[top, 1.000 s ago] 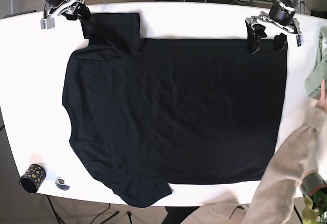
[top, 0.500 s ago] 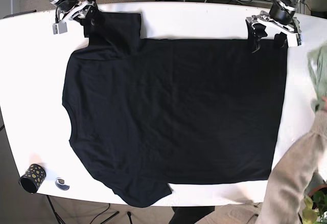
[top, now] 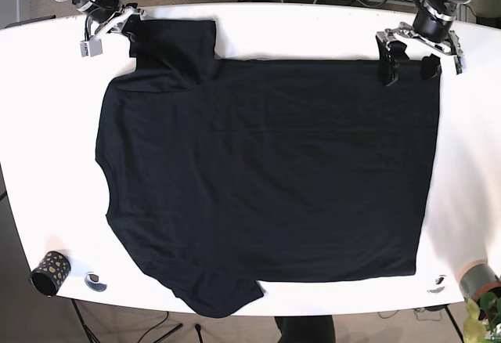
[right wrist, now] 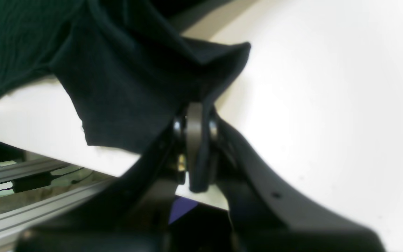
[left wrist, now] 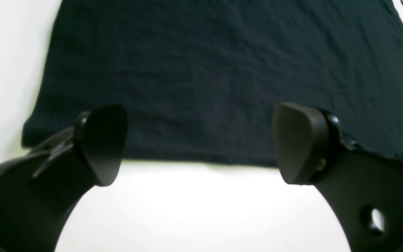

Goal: Fold the T-shirt properly
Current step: 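Lower both grippers onto the black shirt's shoulder corners, then pinch the shirt's shoulder corners with both grippers and pull them taut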

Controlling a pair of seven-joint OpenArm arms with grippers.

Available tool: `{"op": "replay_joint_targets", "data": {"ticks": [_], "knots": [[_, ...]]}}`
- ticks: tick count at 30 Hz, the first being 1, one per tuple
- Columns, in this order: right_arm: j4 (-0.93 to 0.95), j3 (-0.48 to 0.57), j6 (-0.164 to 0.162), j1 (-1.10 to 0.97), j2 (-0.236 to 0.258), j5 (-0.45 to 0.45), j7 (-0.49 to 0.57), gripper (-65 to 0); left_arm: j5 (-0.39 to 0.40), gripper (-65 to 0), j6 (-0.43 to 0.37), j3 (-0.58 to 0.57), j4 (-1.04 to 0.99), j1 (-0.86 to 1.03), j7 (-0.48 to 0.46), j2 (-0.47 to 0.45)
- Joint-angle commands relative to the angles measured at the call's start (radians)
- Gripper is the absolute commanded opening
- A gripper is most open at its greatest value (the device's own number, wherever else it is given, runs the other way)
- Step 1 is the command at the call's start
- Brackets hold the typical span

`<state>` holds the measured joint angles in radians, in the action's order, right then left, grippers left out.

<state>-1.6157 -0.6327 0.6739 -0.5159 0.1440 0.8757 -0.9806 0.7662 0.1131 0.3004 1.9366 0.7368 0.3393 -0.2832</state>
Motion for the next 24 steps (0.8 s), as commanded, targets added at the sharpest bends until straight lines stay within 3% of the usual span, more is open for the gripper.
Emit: {"op": "replay_joint_targets", "data": {"ticks": [1,8,14,24], "knots": [[-0.018,-0.005,0.007,-0.005,0.012,0.018,0.009,-65.0,0.011,-2.5,0.004,0.007,-0.013,-0.007,-0.024,-0.008],[-0.018,-0.006,0.007,-0.014,0.012,0.018,0.009,-65.0,0.020,-2.4,0.009,0.029,-0.133,-0.053,-0.024,-0.008],[-0.018,-0.005,0.007,-0.017,0.012,0.018,0.009,-65.0,0.144,-2.1,0.044,0.084,-0.246,-0.073,-0.024,-0.017],[-0.018,-0.005,0.007,-0.019,0.012,0.020,0.009,-65.0,0.146,-1.9,0.098,0.170,-0.326,-0.075,0.048,-0.011]]}}
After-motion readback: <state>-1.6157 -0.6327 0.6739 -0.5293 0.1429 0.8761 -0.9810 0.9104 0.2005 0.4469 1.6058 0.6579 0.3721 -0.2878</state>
